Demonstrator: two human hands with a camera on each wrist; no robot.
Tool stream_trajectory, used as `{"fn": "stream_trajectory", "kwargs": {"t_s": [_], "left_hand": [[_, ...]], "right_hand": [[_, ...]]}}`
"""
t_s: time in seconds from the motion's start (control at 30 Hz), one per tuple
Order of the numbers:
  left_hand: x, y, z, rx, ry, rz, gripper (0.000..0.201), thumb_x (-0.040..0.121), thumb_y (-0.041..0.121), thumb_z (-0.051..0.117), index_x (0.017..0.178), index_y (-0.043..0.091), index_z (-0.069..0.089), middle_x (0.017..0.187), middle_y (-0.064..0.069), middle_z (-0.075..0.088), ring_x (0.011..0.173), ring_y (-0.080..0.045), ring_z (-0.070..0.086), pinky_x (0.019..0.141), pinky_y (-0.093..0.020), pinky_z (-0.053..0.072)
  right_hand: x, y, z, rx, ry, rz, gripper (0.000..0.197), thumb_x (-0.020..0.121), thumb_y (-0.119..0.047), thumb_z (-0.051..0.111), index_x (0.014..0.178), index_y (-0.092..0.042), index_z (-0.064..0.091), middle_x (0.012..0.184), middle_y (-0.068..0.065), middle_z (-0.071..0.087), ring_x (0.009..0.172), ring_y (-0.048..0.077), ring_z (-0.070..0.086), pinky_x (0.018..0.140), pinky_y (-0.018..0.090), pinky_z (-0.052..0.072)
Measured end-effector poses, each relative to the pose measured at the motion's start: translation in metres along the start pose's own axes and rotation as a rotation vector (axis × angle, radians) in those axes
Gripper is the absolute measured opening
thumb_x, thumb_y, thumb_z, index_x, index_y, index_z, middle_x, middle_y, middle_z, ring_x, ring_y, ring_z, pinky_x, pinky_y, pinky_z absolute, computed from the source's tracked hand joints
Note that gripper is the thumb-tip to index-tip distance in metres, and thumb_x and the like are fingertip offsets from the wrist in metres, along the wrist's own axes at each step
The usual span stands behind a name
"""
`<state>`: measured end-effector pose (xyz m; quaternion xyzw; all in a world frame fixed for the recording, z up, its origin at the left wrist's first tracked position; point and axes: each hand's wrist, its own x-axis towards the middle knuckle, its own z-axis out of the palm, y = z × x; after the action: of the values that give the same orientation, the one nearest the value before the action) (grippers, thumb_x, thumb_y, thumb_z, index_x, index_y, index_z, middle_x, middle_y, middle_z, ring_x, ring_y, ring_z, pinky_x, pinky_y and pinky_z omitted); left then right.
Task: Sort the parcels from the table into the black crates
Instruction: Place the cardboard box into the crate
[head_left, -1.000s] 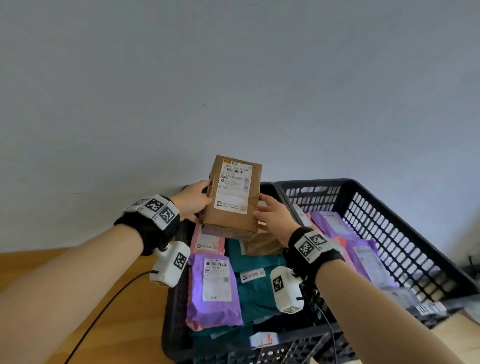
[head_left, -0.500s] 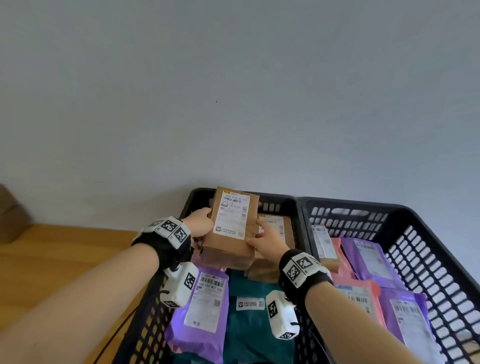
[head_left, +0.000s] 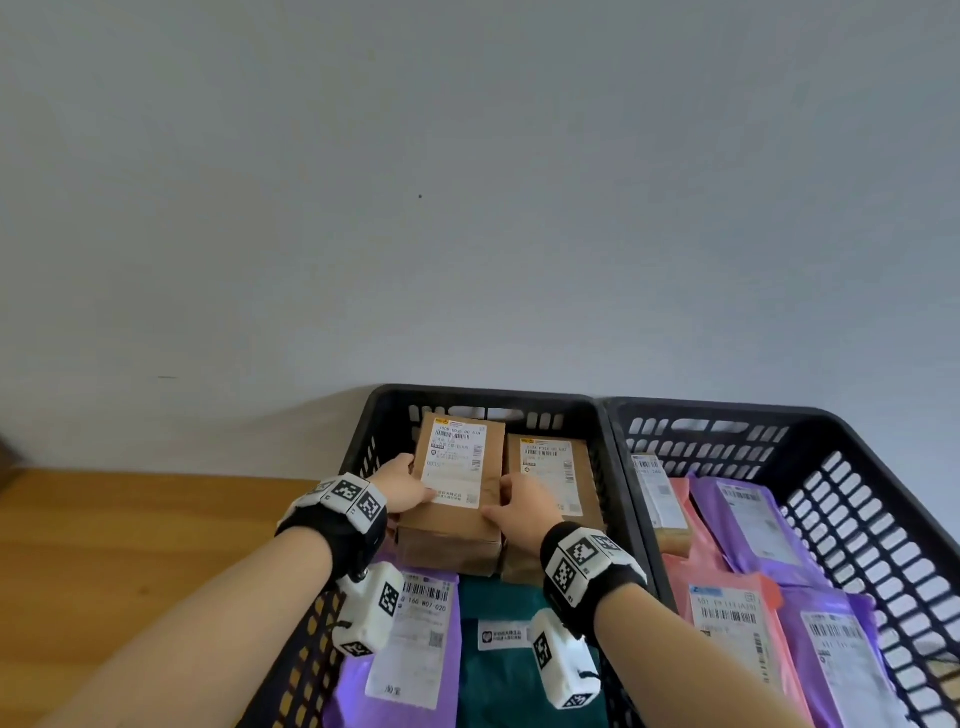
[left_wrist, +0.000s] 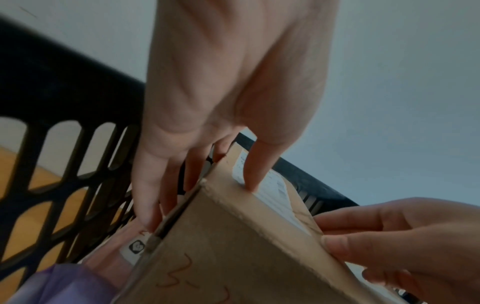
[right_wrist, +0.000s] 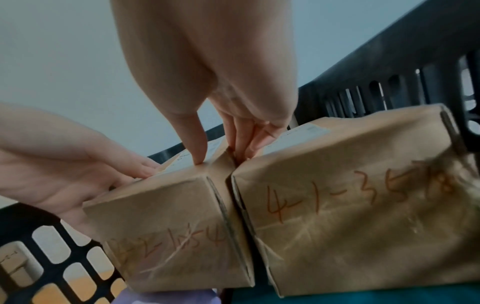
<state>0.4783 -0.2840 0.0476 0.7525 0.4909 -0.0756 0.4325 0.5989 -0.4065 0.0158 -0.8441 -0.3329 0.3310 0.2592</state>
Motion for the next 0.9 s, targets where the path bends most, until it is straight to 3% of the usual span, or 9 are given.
{"fn": "stream_trajectory", "kwargs": {"t_s": [0.07, 0.17, 0.27, 0.33, 0.43, 0.5, 0.6, 0.9], "left_hand": [[0.013, -0.008, 0.004, -0.010, -0.012, 0.017, 0.058, 0.091, 0.015, 0.060, 0.141, 0.011, 0.032, 0.139, -0.008, 0.047, 0.127, -0.027, 0.046, 0.097, -0.036, 0.042], [0.030, -0.017, 0.012, -0.021, -0.019, 0.086, 0.068, 0.084, 0.020, 0.069, 0.141, 0.013, 0.032, 0.139, -0.005, 0.049, 0.126, -0.022, 0.048, 0.107, -0.036, 0.038], [0.048, -0.024, 0.022, 0.004, -0.032, 0.157, 0.098, 0.081, 0.023, 0.072, 0.151, 0.015, 0.003, 0.147, -0.005, 0.039, 0.131, -0.022, 0.044, 0.110, -0.038, 0.036], [0.053, -0.026, 0.028, 0.088, -0.037, 0.187, 0.110, 0.079, 0.030, 0.070, 0.149, 0.024, -0.015, 0.154, -0.009, 0.024, 0.136, -0.027, 0.036, 0.112, -0.042, 0.033], [0.044, -0.021, 0.036, 0.267, -0.004, 0.164, 0.088, 0.092, 0.039, 0.053, 0.150, 0.030, -0.012, 0.158, -0.010, -0.016, 0.145, -0.034, 0.007, 0.118, -0.047, 0.016], [0.038, -0.019, 0.043, 0.423, 0.016, 0.175, 0.074, 0.097, 0.046, 0.040, 0.150, 0.032, -0.010, 0.153, -0.003, -0.031, 0.145, -0.034, -0.010, 0.115, -0.053, 0.010], [0.037, -0.019, 0.053, 0.551, 0.000, 0.269, 0.065, 0.098, 0.052, 0.029, 0.149, 0.038, -0.008, 0.154, 0.003, -0.030, 0.142, -0.036, -0.022, 0.113, -0.058, 0.007], [0.051, -0.031, 0.062, 0.649, 0.009, 0.268, 0.063, 0.095, 0.060, 0.019, 0.147, 0.044, -0.011, 0.155, 0.005, -0.027, 0.141, -0.038, -0.021, 0.116, -0.051, 0.002]], "right_hand": [[0.002, 0.001, 0.005, -0.050, 0.007, 0.005, 0.043, 0.085, -0.028, 0.062, 0.126, -0.021, 0.051, 0.126, 0.006, 0.054, 0.114, 0.024, 0.051, 0.100, 0.040, 0.046], [0.002, 0.003, 0.008, -0.178, 0.040, -0.026, 0.050, 0.089, -0.024, 0.058, 0.136, -0.021, 0.043, 0.136, 0.004, 0.047, 0.129, 0.026, 0.035, 0.108, 0.041, 0.030], [0.003, 0.006, 0.014, -0.258, 0.082, -0.060, 0.066, 0.088, -0.026, 0.060, 0.146, -0.024, 0.027, 0.153, 0.004, 0.026, 0.141, 0.026, 0.019, 0.116, 0.043, 0.014], [0.004, 0.008, 0.017, -0.310, 0.055, -0.029, 0.075, 0.089, -0.033, 0.059, 0.150, -0.030, 0.015, 0.159, 0.007, 0.006, 0.146, 0.028, 0.003, 0.118, 0.047, 0.002], [0.008, 0.013, 0.013, -0.388, -0.001, 0.035, 0.079, 0.091, -0.047, 0.053, 0.151, -0.040, 0.002, 0.159, 0.009, -0.014, 0.146, 0.033, -0.013, 0.115, 0.053, -0.007], [0.010, 0.017, 0.008, -0.422, -0.027, 0.071, 0.078, 0.091, -0.055, 0.048, 0.150, -0.043, -0.001, 0.158, 0.009, -0.020, 0.145, 0.034, -0.017, 0.114, 0.055, -0.010], [0.016, 0.021, 0.005, -0.454, -0.058, 0.096, 0.078, 0.089, -0.062, 0.044, 0.149, -0.045, -0.004, 0.157, 0.007, -0.024, 0.144, 0.034, -0.020, 0.113, 0.056, -0.011], [0.028, 0.026, 0.013, -0.535, -0.069, 0.115, 0.083, 0.089, -0.067, 0.036, 0.148, -0.039, -0.016, 0.155, 0.003, -0.029, 0.143, 0.029, -0.023, 0.112, 0.054, -0.013]]}}
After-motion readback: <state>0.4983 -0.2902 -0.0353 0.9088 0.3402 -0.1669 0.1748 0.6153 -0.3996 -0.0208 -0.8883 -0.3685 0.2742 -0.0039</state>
